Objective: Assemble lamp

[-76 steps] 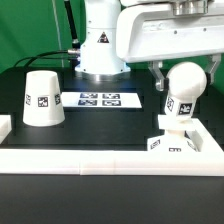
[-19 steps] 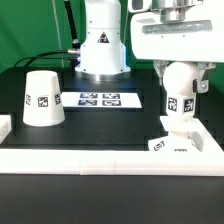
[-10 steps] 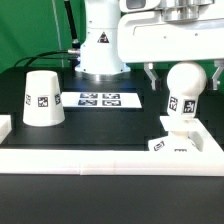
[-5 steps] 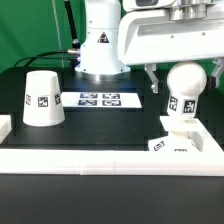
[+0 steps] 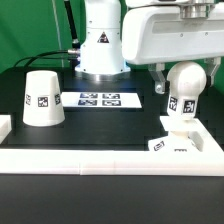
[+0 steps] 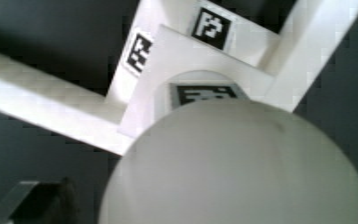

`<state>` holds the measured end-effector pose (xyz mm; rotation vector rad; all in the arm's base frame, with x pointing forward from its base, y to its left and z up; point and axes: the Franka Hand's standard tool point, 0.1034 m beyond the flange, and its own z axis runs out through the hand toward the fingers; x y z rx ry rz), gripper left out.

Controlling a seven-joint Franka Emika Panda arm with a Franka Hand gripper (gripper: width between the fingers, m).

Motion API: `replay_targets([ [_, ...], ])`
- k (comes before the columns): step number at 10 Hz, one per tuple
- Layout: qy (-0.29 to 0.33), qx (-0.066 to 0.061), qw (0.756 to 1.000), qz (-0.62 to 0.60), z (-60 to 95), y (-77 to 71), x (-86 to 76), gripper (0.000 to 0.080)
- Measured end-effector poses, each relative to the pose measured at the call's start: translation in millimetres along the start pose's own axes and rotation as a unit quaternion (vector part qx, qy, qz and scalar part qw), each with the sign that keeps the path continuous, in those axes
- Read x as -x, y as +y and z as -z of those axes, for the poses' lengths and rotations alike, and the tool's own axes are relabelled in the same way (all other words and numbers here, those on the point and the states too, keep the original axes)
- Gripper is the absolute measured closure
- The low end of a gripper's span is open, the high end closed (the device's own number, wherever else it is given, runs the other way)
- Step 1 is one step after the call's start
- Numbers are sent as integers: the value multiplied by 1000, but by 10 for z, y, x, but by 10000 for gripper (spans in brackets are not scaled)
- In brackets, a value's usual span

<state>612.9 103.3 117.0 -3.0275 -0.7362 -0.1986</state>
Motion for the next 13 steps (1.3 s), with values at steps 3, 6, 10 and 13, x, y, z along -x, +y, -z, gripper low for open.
replay_targets([
  [3, -1, -1, 1000, 11, -4, -7, 0, 100],
  [6, 0, -1, 1000, -6, -4, -4, 0, 222],
  [10, 5, -1, 980, -197, 11, 13, -13, 222],
  [13, 7, -2, 938, -348, 22, 43, -7, 220],
])
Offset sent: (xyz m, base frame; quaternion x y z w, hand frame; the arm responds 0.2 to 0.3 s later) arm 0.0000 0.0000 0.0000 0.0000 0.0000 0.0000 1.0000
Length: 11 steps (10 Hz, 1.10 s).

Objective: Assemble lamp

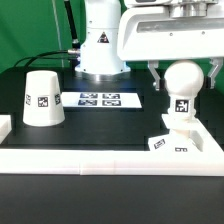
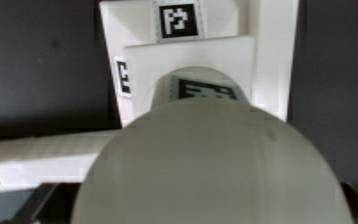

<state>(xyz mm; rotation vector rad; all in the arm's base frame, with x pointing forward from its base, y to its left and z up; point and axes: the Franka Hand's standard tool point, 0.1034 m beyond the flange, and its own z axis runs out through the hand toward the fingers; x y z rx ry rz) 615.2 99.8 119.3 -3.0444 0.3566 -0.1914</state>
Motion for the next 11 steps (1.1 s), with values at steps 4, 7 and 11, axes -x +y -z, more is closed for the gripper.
replay_targets([
  [4, -3, 5, 979, -204, -37, 54, 39, 220],
  [7, -11, 14, 928, -372, -43, -34, 124, 220],
  [11, -25, 4, 894, -447, -48, -51, 130, 219],
])
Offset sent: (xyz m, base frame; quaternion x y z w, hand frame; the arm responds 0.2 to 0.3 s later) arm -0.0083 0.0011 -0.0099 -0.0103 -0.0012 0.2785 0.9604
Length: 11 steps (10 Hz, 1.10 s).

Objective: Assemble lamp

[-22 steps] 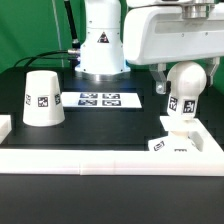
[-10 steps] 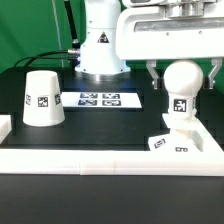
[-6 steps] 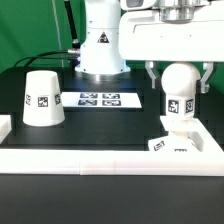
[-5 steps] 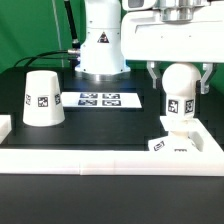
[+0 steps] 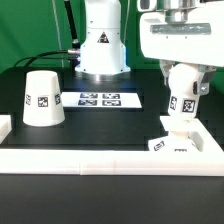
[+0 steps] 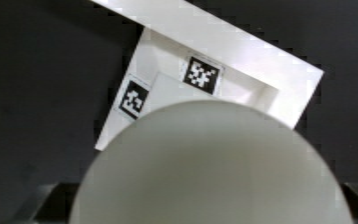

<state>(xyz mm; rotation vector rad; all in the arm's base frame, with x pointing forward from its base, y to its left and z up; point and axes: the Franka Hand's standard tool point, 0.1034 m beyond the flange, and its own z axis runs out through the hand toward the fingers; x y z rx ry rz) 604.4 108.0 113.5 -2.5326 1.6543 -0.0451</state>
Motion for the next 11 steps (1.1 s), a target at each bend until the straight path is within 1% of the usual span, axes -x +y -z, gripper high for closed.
replay_targets([
  [1, 0, 0, 1000, 13, -1, 0, 2, 219],
  [2, 0, 0, 999, 38, -1, 2, -1, 126],
  [3, -1, 2, 998, 67, -2, 6, -1, 105],
  [4, -2, 7, 991, 133, -2, 16, -4, 105],
  [5, -2, 6, 980, 199, 3, 9, -20, 101],
  [8, -3, 6, 940, 341, -3, 5, -36, 101],
  [9, -6, 9, 923, 385, -10, -2, -35, 101],
  [10, -7, 12, 902, 432, -15, -26, -37, 101],
  [11, -7, 17, 872, 489, -21, -56, -46, 101],
])
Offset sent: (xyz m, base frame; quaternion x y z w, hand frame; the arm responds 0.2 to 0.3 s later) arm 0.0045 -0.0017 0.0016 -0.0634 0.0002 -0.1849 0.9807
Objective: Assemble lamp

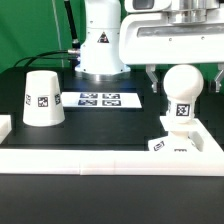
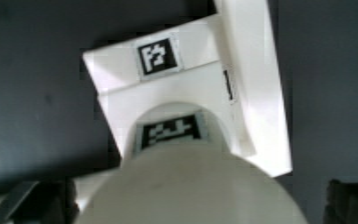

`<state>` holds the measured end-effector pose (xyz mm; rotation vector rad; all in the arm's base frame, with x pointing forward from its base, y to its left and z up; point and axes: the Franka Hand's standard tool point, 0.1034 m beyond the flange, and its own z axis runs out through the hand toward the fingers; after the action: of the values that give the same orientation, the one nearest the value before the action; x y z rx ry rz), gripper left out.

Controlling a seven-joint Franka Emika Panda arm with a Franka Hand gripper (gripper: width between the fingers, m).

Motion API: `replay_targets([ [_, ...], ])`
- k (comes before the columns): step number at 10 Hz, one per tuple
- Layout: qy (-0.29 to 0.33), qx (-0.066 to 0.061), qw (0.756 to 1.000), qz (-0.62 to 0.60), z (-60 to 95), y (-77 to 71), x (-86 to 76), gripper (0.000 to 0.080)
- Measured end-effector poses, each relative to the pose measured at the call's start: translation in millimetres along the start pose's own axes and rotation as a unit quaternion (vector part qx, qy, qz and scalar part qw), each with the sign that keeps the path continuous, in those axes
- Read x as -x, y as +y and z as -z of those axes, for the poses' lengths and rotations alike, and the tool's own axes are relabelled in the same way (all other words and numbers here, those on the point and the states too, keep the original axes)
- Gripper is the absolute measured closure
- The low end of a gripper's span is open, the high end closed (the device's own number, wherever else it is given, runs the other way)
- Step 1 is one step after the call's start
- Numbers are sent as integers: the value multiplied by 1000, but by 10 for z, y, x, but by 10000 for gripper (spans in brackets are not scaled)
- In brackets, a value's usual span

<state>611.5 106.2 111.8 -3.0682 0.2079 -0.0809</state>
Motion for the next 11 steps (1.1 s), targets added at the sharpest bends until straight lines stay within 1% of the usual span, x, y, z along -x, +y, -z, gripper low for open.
replay_targets([
  [1, 0, 1, 1000, 26, -5, -4, -17, 101],
  [2, -4, 4, 997, 77, -4, 5, -28, 101],
  [5, -7, 5, 989, 149, -6, 12, -56, 101],
  [7, -8, 9, 974, 227, -6, 30, -61, 101],
  [9, -8, 8, 958, 287, -5, 32, -64, 101],
  [10, -8, 10, 949, 315, -5, 35, -64, 101],
  [11, -9, 15, 938, 346, -4, 43, -66, 101],
])
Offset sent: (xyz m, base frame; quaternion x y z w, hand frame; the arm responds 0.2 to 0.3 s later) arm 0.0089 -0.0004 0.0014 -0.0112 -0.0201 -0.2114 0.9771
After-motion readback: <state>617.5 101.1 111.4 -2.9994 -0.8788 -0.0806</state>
